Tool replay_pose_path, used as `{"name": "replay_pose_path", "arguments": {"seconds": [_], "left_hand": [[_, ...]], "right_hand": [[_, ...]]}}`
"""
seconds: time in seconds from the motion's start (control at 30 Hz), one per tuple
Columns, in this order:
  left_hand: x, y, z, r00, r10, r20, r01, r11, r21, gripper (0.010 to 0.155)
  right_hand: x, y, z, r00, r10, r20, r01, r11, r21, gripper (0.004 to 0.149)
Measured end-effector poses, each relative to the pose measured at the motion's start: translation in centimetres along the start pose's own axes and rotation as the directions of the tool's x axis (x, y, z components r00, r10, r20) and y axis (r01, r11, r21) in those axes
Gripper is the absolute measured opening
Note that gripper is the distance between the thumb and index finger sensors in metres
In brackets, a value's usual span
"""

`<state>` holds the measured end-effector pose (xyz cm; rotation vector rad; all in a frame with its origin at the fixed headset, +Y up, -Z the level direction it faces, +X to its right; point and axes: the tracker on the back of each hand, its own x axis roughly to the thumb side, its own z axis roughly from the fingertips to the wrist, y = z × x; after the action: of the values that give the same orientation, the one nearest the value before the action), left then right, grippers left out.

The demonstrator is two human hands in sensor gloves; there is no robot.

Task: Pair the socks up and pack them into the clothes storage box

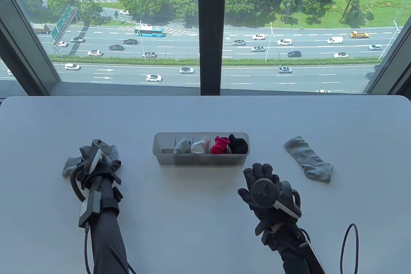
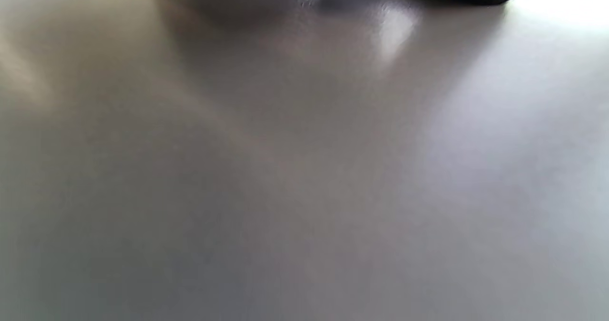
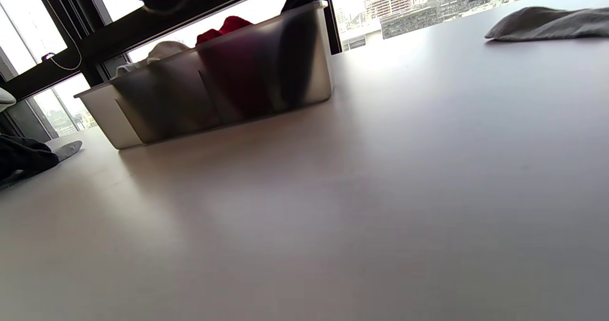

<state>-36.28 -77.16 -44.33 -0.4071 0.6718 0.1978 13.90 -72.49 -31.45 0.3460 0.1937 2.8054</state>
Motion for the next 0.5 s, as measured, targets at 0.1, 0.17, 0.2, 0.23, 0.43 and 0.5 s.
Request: {"name": "replay_pose_path", "arguments": {"seconds": [0.1,0.17,0.2,0.23,0.43,0.5], "left_hand": [[0.4,0.2,1.3,0.997,-0.08,0.02,0.077,0.993,0.092,0.043],[0.5,0.5,2.7,0.987,-0.149,0.064,0.142,0.985,0.101,0.044],[0.5,0.8,3.6,0.985,-0.127,0.118,0.113,0.986,0.123,0.045],[0.6,0.9,4.4,0.975,-0.068,0.209,0.052,0.995,0.081,0.046],[1.6,4.1,13.0,0.845,0.043,0.533,-0.134,0.982,0.134,0.048],[1.9,4.8,16.0,0.752,0.103,0.651,-0.218,0.971,0.098,0.046]], "right_hand": [[0.4,0.3,0.1,1.0,0.002,0.022,-0.003,1.0,0.023,0.069],[0.7,0.4,0.2,0.999,0.008,0.041,-0.01,0.999,0.033,0.068],[1.0,0.5,0.2,0.999,0.006,0.052,-0.008,0.999,0.034,0.069],[1.3,0.5,0.2,0.998,-0.001,0.068,-0.002,0.999,0.038,0.069],[2.7,0.2,0.7,0.972,-0.159,0.172,0.15,0.987,0.063,0.08],[3.2,0.1,0.8,0.947,-0.247,0.204,0.235,0.969,0.08,0.085]]}}
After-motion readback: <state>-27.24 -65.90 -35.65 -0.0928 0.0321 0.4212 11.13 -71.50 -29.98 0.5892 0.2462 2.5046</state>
